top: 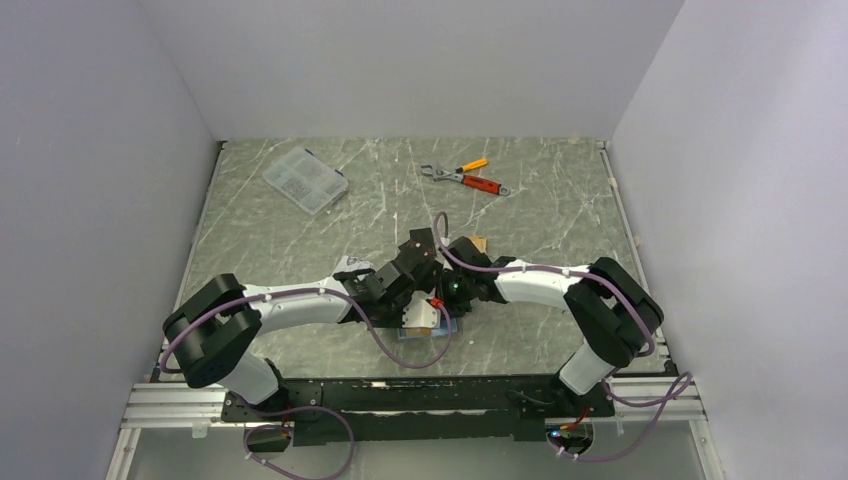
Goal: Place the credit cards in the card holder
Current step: Insert the credit card into the card holder.
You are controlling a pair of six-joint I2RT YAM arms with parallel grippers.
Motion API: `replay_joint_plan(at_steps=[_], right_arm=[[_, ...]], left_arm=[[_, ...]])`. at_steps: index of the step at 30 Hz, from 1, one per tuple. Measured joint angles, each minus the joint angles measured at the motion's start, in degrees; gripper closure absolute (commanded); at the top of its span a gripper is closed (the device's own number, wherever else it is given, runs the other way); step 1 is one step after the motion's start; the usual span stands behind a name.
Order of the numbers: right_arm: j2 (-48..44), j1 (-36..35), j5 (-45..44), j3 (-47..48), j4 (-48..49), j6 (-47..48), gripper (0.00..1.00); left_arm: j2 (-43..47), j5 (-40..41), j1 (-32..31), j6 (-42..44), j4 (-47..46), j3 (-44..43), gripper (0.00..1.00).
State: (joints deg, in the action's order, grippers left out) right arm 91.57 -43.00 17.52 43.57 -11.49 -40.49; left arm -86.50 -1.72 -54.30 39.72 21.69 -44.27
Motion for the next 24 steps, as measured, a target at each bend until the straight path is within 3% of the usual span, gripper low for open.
replay_joint_plan(at_steps=[10,24], right_arm=[[2.10,-3.61,-0.13,1.81,0.52,-0.22,1.00],[1.53,-2.51,-0.52,2.34,-1.79,0.85,1.00]], left_arm=[[-0.59,0.55,-0.26,0.15,0.55,-0.72,1.00],[-0.66,0.17,-0.81,0.59,0.59,-1.01,1.00]])
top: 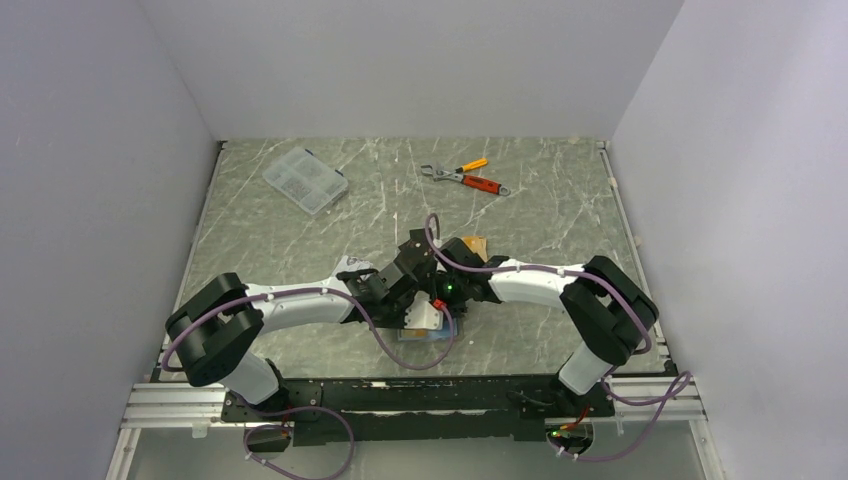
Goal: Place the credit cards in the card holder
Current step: Insert the credit card into the card holder.
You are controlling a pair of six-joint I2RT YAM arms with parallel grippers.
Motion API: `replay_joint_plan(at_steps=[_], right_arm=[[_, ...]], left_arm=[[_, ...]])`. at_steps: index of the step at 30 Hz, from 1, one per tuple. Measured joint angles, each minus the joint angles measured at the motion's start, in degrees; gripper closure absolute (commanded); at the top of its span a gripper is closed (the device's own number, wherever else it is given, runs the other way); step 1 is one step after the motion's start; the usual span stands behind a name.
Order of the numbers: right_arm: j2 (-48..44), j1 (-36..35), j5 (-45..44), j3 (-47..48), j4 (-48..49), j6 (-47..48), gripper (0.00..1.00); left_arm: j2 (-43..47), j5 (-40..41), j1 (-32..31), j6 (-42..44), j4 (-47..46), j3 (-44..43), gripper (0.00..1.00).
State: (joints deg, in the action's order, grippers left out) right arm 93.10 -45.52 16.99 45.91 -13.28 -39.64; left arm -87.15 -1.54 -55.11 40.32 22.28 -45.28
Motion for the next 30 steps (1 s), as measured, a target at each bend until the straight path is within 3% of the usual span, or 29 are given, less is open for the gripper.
replay_joint_plan(at_steps=[11,16,18,26,28,29,30], right_arm=[[1.33,-0.94,1.18,1.03,0.17,0.02,1.00],[-3.19,-0.37,0.61,-0.35,-1.57,-0.09,1.00],[-5.66,0.31,0.42,-1.51,-1.77,-0.46,0.95],[-11.41,4.57,0.33,-2.47,-3.80,-0.68,0.70],[-12.28,6.16,0.63,-1.75,-4.94,-0.15,0.65],[-12.48,7.10,0.63,-1.53,-5.07,0.00,0.62],[-12.76,8.28,0.90,-0.87,-5.70,0.46,0.61]], left_arm=[[0.00,0.09,-0.37,0.66,2.43,-0.74,1.00],[0.02,-0.44,-0.87,0.52,3.76,-2.97,1.00],[0.17,-0.59,-1.01,0.31,4.68,-4.63,0.98],[2.67,-0.17,-0.39,-1.09,10.08,-9.14,0.73],[3.65,-0.04,0.52,-1.11,11.61,-10.01,0.57],[4.31,-0.07,1.44,-1.11,12.81,-10.80,0.37],[4.81,0.00,2.38,-0.96,13.62,-11.54,0.27]])
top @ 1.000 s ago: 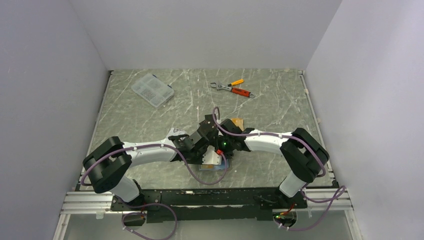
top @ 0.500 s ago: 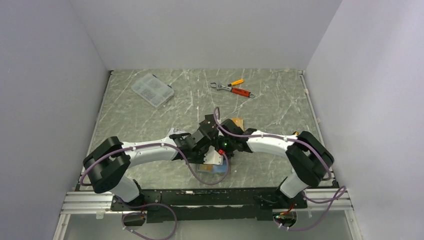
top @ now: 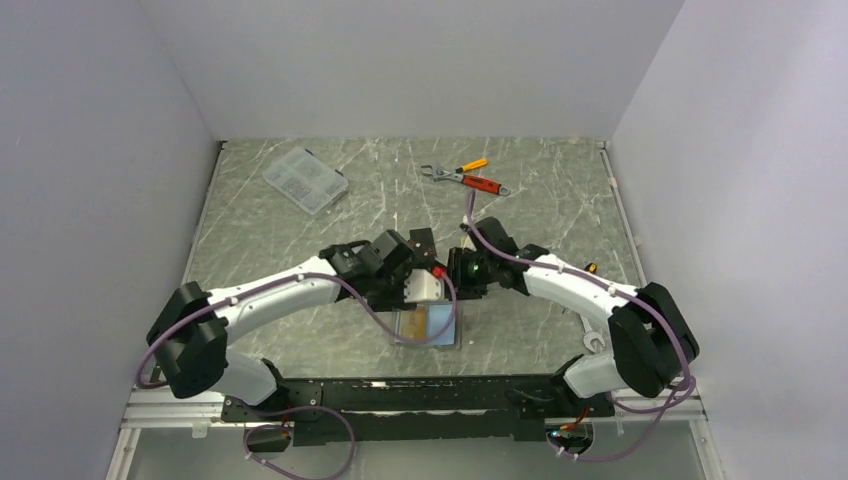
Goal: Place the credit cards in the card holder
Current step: Insert the credit card into the card holder, then pick up the credit card from the center of the board.
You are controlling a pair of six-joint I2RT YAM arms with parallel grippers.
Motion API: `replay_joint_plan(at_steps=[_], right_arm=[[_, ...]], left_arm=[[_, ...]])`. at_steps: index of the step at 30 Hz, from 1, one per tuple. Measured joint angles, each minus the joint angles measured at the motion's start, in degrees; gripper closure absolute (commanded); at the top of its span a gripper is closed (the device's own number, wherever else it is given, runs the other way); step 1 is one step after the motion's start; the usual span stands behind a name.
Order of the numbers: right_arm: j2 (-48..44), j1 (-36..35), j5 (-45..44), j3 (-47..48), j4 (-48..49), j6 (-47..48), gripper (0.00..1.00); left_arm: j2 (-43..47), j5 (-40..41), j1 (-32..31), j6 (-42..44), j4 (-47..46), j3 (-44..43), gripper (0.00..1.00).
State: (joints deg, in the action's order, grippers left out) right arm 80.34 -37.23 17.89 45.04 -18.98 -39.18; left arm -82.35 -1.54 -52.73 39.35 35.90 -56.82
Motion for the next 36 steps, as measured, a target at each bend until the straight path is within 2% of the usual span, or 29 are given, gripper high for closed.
replay_joint_plan(at_steps=[2,3,4,12,17,21,26,32,36], right_arm=[[-0.26,2.27,0.59,1.53,-1.01,0.79,0.60],[-0.33,3.50,0.79,2.27,-1.22,1.29,0.60],[-0.37,4.68,0.98,3.02,-1.44,1.73,0.59],[-0.42,11.41,2.84,6.86,-2.47,4.74,0.55],[-0.37,13.64,3.63,7.85,-2.91,6.03,0.47],[0.35,15.85,3.98,8.33,-2.82,6.69,0.37],[1.53,19.15,4.09,8.37,-2.73,7.17,0.30],[4.76,22.36,2.71,8.96,-1.97,7.06,0.29],[8.13,24.37,0.94,11.10,-1.95,7.06,0.31]], left_arm=[[0.81,0.00,2.45,0.02,1.95,-2.38,0.17],[1.16,0.13,3.72,-0.04,2.64,-3.76,0.06],[1.44,0.33,4.70,0.04,2.99,-4.76,0.01],[4.52,2.12,10.51,0.07,5.53,-11.21,0.01],[3.74,4.09,14.19,-0.20,7.39,-15.93,0.01],[0.48,3.87,21.18,-2.14,8.83,-21.77,0.01],[-6.16,-1.51,31.15,-6.78,11.69,-30.23,0.01],[-14.91,-9.22,29.42,-12.70,11.54,-34.10,0.01],[-20.50,-14.97,27.30,-16.46,8.39,-34.18,0.05]])
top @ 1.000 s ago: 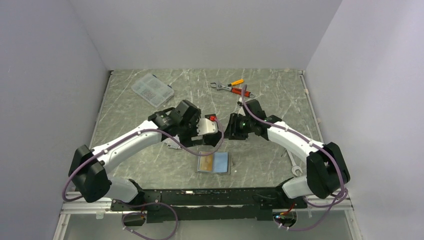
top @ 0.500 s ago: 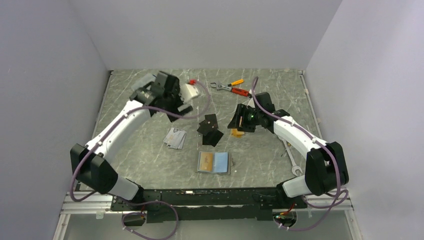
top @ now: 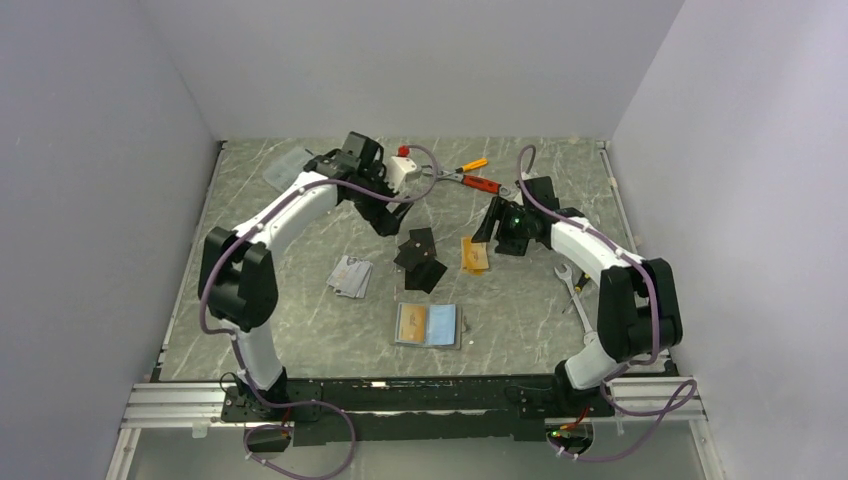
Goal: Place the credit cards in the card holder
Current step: Pick up the credit card from the center of the board.
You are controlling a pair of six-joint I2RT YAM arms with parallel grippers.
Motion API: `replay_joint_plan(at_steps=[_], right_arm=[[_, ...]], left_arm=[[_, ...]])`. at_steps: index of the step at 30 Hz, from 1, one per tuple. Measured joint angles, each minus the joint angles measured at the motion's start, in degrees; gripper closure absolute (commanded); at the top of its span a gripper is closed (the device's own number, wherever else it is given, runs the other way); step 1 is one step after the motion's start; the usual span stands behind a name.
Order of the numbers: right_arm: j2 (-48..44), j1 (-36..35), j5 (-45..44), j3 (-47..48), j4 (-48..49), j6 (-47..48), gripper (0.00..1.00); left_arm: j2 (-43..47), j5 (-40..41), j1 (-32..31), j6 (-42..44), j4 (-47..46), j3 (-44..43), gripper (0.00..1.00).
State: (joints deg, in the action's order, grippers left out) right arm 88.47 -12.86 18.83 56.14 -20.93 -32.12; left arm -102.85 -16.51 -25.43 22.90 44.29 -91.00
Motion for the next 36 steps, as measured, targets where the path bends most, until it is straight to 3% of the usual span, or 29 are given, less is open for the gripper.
replay_joint_plan(at_steps=[11,17,25,36], right_arm=[[9.46,1.90,-3.72,5.33,0.87,-0.42,0.36],[11.32,1.88,-4.70,5.16,1.27,-0.42,0.41],[11.37,1.81,-4.81,1.40,3.61,-0.81,0.52],[11.58,1.84,-3.02,-1.84,8.79,-2.47,0.63]], left_arm=[[-11.50,-6.91,-9.77,-0.33,-14.84,-2.38,0.15],[-16.31,-4.26,-13.97,0.55,-21.84,-2.89,0.15],[-18.43,0.24,-15.02,3.28,-29.73,-2.91,0.14],[-21.55,3.91,-19.12,8.41,-32.65,-3.28,0.12]])
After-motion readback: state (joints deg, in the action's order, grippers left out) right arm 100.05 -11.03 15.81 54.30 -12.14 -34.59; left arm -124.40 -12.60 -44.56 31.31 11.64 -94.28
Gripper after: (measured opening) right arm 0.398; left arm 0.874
